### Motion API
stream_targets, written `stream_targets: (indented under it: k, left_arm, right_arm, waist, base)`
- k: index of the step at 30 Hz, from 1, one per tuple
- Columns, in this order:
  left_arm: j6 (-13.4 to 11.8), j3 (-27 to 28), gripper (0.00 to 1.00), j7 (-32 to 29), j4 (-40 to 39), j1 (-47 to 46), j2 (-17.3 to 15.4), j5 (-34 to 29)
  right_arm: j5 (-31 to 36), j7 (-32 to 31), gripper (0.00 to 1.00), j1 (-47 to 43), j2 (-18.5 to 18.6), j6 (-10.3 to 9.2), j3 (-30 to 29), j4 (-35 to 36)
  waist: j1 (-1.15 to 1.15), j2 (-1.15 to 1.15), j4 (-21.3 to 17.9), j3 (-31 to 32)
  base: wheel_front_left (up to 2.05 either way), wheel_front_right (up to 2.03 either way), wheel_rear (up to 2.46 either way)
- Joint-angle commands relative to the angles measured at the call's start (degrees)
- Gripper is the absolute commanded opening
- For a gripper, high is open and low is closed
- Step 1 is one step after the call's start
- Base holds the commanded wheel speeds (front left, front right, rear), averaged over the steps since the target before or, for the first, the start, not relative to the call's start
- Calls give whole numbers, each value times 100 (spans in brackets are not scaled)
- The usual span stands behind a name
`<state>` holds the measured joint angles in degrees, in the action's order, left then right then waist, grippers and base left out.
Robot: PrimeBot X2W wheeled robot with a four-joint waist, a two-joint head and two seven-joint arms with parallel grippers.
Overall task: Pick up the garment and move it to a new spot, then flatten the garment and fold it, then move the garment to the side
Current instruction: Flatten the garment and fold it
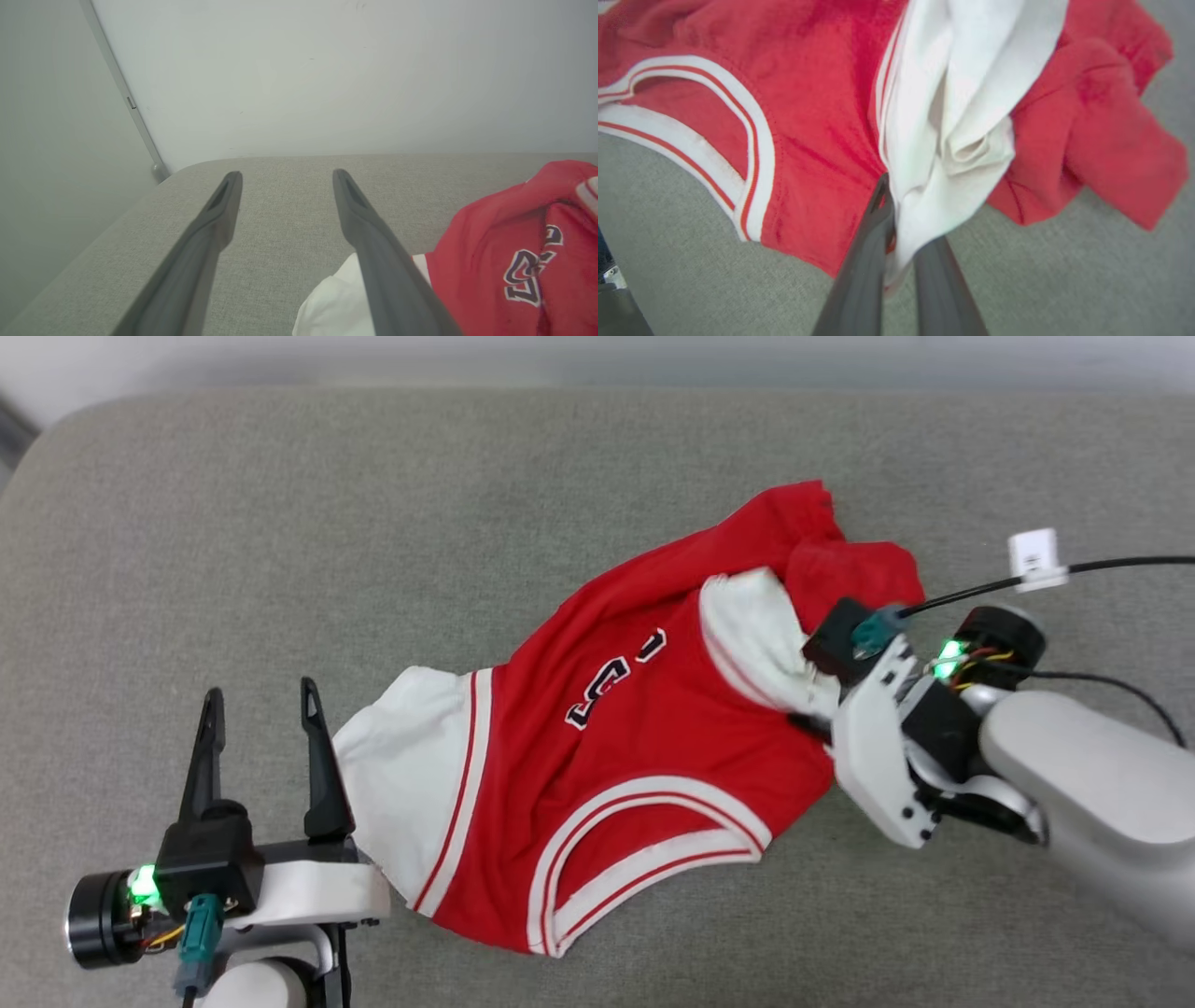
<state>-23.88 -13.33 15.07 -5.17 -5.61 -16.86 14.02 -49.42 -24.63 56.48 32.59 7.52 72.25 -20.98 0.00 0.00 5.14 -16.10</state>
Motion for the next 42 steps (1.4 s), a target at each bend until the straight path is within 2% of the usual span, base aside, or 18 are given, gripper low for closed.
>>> stream_targets:
  k: [1,2,6,7,8,12,15,22,23,24,30,34,37,42]
  left_arm:
    - [64,92,100,13,23,143,64,-68]
    - [64,92,100,13,23,143,64,-68]
    - [168,263,100,13,38,372,188,-160]
    - [232,339,100,13,55,464,252,-201]
    - [274,373,100,13,67,506,284,-214]
    - [392,463,100,13,98,615,420,-297]
    - [507,535,100,13,153,643,479,-352]
    - [705,685,100,13,283,662,588,-493]
    - [725,708,100,13,311,678,593,-508]
    - [752,733,100,13,331,696,597,-530]
    - [943,811,100,13,498,755,469,-620]
    - [1182,805,100,-13,625,578,202,-655]
    - [1430,716,100,-260,687,328,-77,-713]
    - [2039,484,100,-1117,651,-215,-590,-719]
  right_arm:
    - [-31,251,0,-19,215,-6,-138,233]
    - [-31,251,0,-19,215,-6,-138,233]
    - [-90,564,0,-458,854,-6,-501,763]
    - [-123,635,0,-765,1162,-6,-750,950]
    - [-138,656,0,-968,1293,-6,-883,990]
    - [-239,838,0,-1899,1593,-5,-1460,1053]
    - [-294,909,0,-2643,1528,-5,-1845,924]
    - [-60,1032,0,-3735,882,-4,-2469,509]
    - [-17,1115,57,-3809,768,-4,-2590,491]
    - [58,1219,100,-3852,684,-4,-2727,503]
    - [883,2071,100,-4192,468,-5,-3838,804]
    - [1554,2537,100,-4529,155,-5,-4888,1150]
    - [2121,2762,100,-4807,-193,-5,-5630,1453]
    - [2949,2955,100,-5238,-890,-5,-6604,1946]
  waist:
    - [0,0,-147,202]
    - [0,0,-147,202]
    - [0,0,-319,404]
    - [0,0,-396,452]
    - [0,0,-427,469]
    - [0,0,-501,486]
    - [0,0,-520,476]
    - [0,0,-530,559]
    - [0,0,-538,597]
    - [0,0,-550,640]
    - [0,0,-597,925]
    - [0,0,-616,1041]
    - [0,0,-609,1079]
    - [0,0,-556,1056]
  base:
    - [0,0,0]
    - [0,0,0]
    - [0,0,0]
    - [0,0,0]
    - [0,0,0]
    - [0,0,0]
    - [0,0,0]
    - [0,0,0]
    - [0,0,0]
    - [0,0,0]
    - [0,0,0]
    - [0,0,0]
    - [0,0,0]
    - [0,0,0]
